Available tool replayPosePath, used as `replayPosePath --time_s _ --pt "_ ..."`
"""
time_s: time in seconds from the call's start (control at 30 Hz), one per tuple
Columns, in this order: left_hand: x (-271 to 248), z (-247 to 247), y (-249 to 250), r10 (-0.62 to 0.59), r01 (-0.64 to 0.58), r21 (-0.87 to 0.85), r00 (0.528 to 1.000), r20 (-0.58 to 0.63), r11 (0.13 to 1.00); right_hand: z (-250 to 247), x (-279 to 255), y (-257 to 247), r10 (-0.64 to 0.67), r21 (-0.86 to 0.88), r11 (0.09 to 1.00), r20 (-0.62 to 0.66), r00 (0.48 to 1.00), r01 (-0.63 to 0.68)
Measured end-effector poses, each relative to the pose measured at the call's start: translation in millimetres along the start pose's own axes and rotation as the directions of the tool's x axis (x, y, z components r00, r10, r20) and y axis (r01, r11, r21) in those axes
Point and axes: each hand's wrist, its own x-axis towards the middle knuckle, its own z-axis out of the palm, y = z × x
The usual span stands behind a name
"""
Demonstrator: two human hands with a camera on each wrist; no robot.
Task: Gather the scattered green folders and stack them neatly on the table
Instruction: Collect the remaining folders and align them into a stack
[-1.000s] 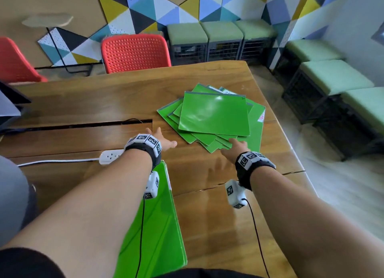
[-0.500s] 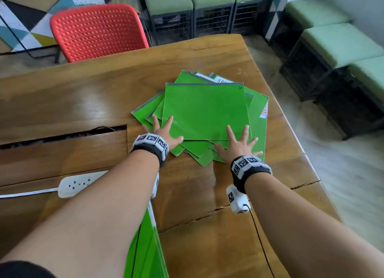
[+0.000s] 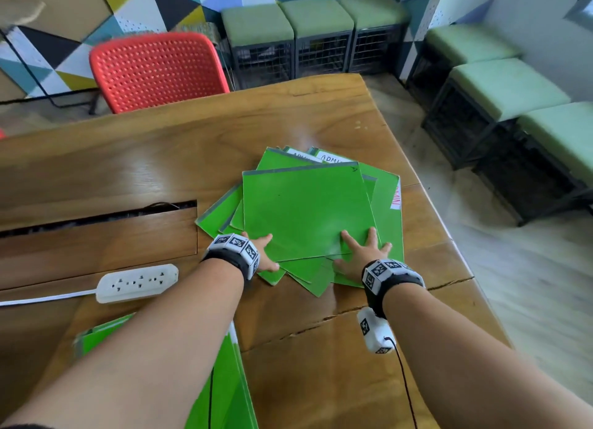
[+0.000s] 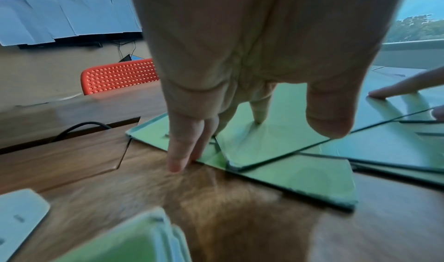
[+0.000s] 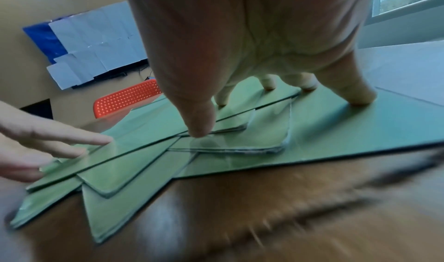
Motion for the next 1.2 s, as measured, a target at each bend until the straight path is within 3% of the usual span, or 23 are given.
replayPosePath --time_s 0.13,0.3,0.43,0.53,0.77,0.83,0.9,1.07,1.13,1.2 --pt "-30 29 -2 0.071 -0.073 0.046 0.996 0.045 0.996 22 -33 27 -0.018 -0.031 0.999 -0.007 1.0 0.018" --pt "-50 41 -6 0.076 -0.081 0.093 0.995 0.065 0.992 20 -52 44 0.0 0.0 1.0 -0.082 0.997 0.0" --pt "-53 23 -8 0.09 -0.084 0.11 0.994 -0.054 0.99 3 -45 36 0.112 0.076 0.992 -0.167 0.98 -0.101" --pt "-47 5 -6 0.058 -0.041 0.104 0.985 -0.165 0.994 4 -31 37 0.188 0.131 0.977 -0.151 0.971 -0.169" --pt "0 -24 14 0.101 -0.104 0.013 0.923 -0.371 0.995 -1 -6 47 0.269 0.144 0.959 -0.178 0.947 -0.245" --pt "14 -33 19 0.102 -0.127 -0.042 0.918 -0.384 0.991 -13 2 45 0.23 0.296 0.943 -0.248 0.941 -0.153" --pt "27 -40 20 0.085 -0.141 -0.107 0.907 -0.412 0.984 -29 5 41 0.142 0.467 0.883 -0.342 0.929 0.037" --pt "38 -53 3 0.014 -0.213 -0.326 0.855 -0.518 0.921 -61 -3 27 0.022 0.62 0.709 -0.496 0.868 0.336" --pt "36 -59 -9 0.016 -0.249 -0.37 0.847 -0.531 0.895 -63 4 24 0.088 0.66 0.671 -0.522 0.848 0.337" --pt "32 -64 -24 -0.002 -0.237 -0.391 0.853 -0.522 0.889 -57 18 26 0.2 0.677 0.714 -0.444 0.874 0.18"
